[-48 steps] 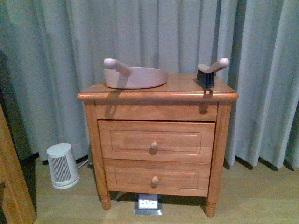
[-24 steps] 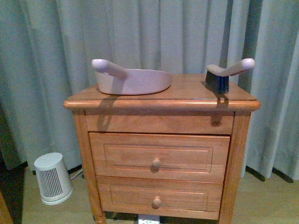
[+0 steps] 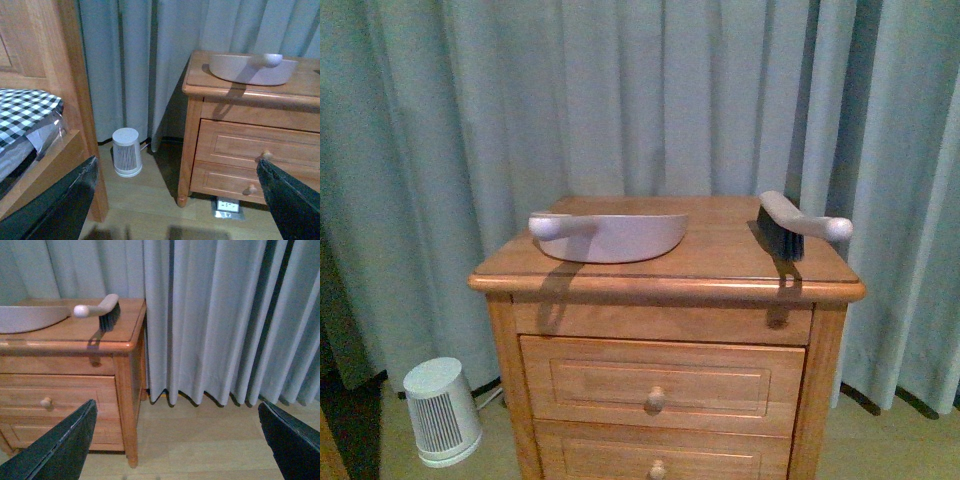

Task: Clean up trash

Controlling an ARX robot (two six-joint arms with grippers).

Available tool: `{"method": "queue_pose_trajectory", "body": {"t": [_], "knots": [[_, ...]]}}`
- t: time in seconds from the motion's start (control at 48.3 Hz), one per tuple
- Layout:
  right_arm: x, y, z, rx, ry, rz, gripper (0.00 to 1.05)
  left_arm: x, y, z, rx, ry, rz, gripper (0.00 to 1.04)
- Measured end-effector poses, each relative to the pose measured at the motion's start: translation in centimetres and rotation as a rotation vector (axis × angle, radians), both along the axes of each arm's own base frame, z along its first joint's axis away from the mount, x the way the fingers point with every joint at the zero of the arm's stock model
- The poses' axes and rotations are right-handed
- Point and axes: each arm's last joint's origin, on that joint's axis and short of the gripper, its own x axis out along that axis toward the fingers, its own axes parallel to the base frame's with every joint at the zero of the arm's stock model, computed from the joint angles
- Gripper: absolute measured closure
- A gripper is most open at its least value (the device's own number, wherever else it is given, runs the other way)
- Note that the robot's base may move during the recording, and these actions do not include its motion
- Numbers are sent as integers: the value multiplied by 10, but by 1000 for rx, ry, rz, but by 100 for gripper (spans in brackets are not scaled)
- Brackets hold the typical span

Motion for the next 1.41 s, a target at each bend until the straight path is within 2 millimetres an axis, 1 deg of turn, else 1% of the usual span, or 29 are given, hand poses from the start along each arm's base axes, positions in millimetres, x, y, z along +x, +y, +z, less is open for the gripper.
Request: {"method": "queue_pose_trajectory", "body": {"t": [0.083, 0.145, 0.228, 0.269, 0.29, 0.352, 0.414, 0.456, 0.518, 0.621, 0.684, 0.725, 0.746, 0.787, 0.911, 1.015, 1.139, 1.201, 1.409], "knots": [[0, 0, 0, 0, 0, 0, 7, 0, 0, 0, 0, 0, 0, 8], [0, 0, 0, 0, 0, 0, 7, 1, 0, -1, -50, 58, 30, 8], [0, 0, 0, 0, 0, 1, 7, 11, 0, 6, -80, 110, 6, 8], [0, 0, 0, 0, 0, 0, 7, 24, 1, 26, -63, 106, -15, 8], [0, 0, 0, 0, 0, 0, 7, 27, 1, 32, -59, 107, -18, 8], [0, 0, 0, 0, 0, 0, 7, 49, 0, 61, -18, 140, -23, 8], [0, 0, 0, 0, 0, 0, 7, 71, -3, 82, 15, 192, -22, 8], [0, 0, 0, 0, 0, 0, 7, 86, -7, 94, 37, 229, -32, 8], [0, 0, 0, 0, 0, 0, 7, 119, -24, 119, 79, 309, -59, 8], [0, 0, 0, 0, 0, 0, 7, 152, -49, 141, 119, 360, -109, 8], [0, 0, 0, 0, 0, 0, 7, 168, -61, 148, 132, 383, -129, 8], [0, 0, 0, 0, 0, 0, 7, 187, -74, 154, 147, 400, -127, 8], [0, 0, 0, 0, 0, 0, 7, 193, -78, 154, 150, 407, -128, 8], [0, 0, 0, 0, 0, 0, 7, 212, -89, 154, 159, 436, -128, 8], [0, 0, 0, 0, 0, 0, 7, 261, -116, 147, 160, 518, -117, 8], [0, 0, 0, 0, 0, 0, 7, 281, -135, 146, 146, 536, -141, 8], [0, 0, 0, 0, 0, 0, 7, 300, -150, 142, 149, 552, -163, 8], [0, 0, 0, 0, 0, 0, 7, 311, -153, 135, 146, 567, -162, 8], [0, 0, 0, 0, 0, 0, 7, 331, -158, 110, 154, 619, -161, 8]]}}
